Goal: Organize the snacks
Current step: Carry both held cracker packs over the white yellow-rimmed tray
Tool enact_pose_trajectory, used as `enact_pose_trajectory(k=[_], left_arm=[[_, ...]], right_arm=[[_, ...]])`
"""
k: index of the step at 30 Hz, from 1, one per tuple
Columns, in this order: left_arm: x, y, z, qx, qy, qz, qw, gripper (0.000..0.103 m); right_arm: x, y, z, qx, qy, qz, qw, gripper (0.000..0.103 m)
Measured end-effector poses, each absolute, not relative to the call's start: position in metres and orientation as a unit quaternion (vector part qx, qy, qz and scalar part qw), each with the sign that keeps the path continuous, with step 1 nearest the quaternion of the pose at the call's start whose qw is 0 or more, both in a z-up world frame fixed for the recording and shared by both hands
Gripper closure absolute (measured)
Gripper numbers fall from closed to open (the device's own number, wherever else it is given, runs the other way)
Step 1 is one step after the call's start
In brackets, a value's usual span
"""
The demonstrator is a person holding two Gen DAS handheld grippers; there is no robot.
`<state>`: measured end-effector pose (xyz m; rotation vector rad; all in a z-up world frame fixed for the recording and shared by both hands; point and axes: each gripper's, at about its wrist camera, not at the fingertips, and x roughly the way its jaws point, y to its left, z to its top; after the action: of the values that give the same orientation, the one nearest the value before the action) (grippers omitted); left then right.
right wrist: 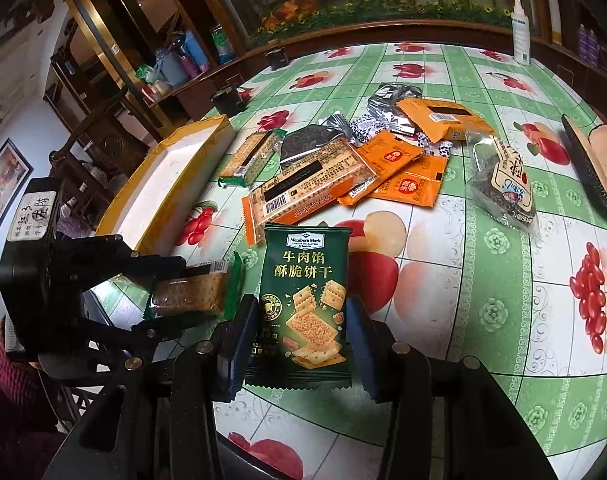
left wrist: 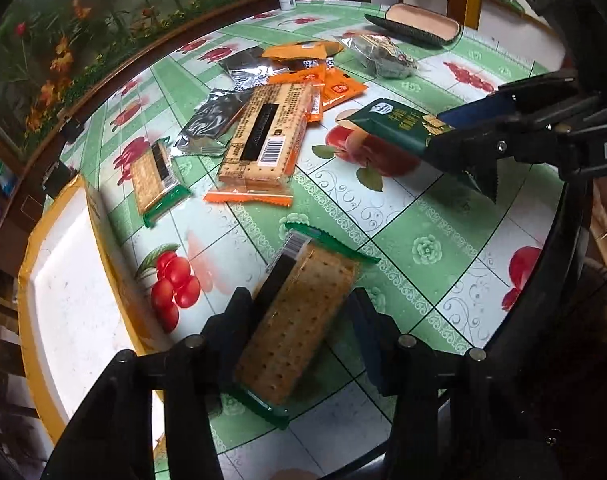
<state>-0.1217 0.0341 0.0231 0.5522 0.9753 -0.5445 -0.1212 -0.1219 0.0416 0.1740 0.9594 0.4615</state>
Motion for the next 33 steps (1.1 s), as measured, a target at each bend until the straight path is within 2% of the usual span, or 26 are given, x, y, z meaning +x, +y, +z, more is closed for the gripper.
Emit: enact_pose_trajectory(k=[3, 8, 15, 16, 17, 18, 20, 21, 22, 23, 33], left_arm=[[-0.115, 0.024, 0.018, 0.263, 0.457, -0.247, 0.813, 0.049], [-0.094, 0.011, 0.014, 0.191, 0.472, -0.25, 0.824, 0.056], [-0.09, 0.005, 0.014, 0.124, 0.481, -0.242, 0.834, 0.055], [-0.092, 0.008, 0.014, 0.126, 0.486, -0.238, 0.832, 0.046], [-0.093, 0.011, 0.013, 0.128, 0.488, -0.232, 0.832, 0.033], [-0.096, 0.015, 0.012, 0.129, 0.486, -0.226, 0.834, 0.029], [-0.101, 0.018, 0.008, 0.138, 0.476, -0.229, 0.838, 0.029], [-0.102, 0.018, 0.007, 0.14, 0.471, -0.23, 0.84, 0.029], [-0.102, 0.019, 0.007, 0.135, 0.47, -0.232, 0.841, 0.039], [-0.103, 0.017, 0.007, 0.136, 0.461, -0.235, 0.845, 0.056], [-0.098, 0.019, 0.016, 0.077, 0.459, -0.253, 0.848, 0.057]], right_arm=[[-0.121, -0.126, 0.039, 0.089, 0.455, 0.219, 0.859, 0.055], [-0.121, -0.137, 0.036, 0.094, 0.453, 0.197, 0.864, 0.055], [-0.121, -0.151, 0.03, 0.085, 0.46, 0.168, 0.868, 0.055], [-0.121, -0.152, 0.029, 0.085, 0.462, 0.167, 0.867, 0.055], [-0.121, -0.152, 0.027, 0.083, 0.464, 0.166, 0.866, 0.055], [-0.12, -0.152, 0.025, 0.082, 0.467, 0.166, 0.865, 0.055], [-0.118, -0.152, 0.021, 0.082, 0.471, 0.166, 0.862, 0.055], [-0.117, -0.151, 0.019, 0.082, 0.474, 0.166, 0.861, 0.055], [-0.117, -0.15, 0.017, 0.08, 0.476, 0.165, 0.86, 0.055], [-0.116, -0.148, 0.014, 0.076, 0.479, 0.163, 0.859, 0.055], [-0.119, -0.137, 0.012, 0.015, 0.487, 0.143, 0.862, 0.055]])
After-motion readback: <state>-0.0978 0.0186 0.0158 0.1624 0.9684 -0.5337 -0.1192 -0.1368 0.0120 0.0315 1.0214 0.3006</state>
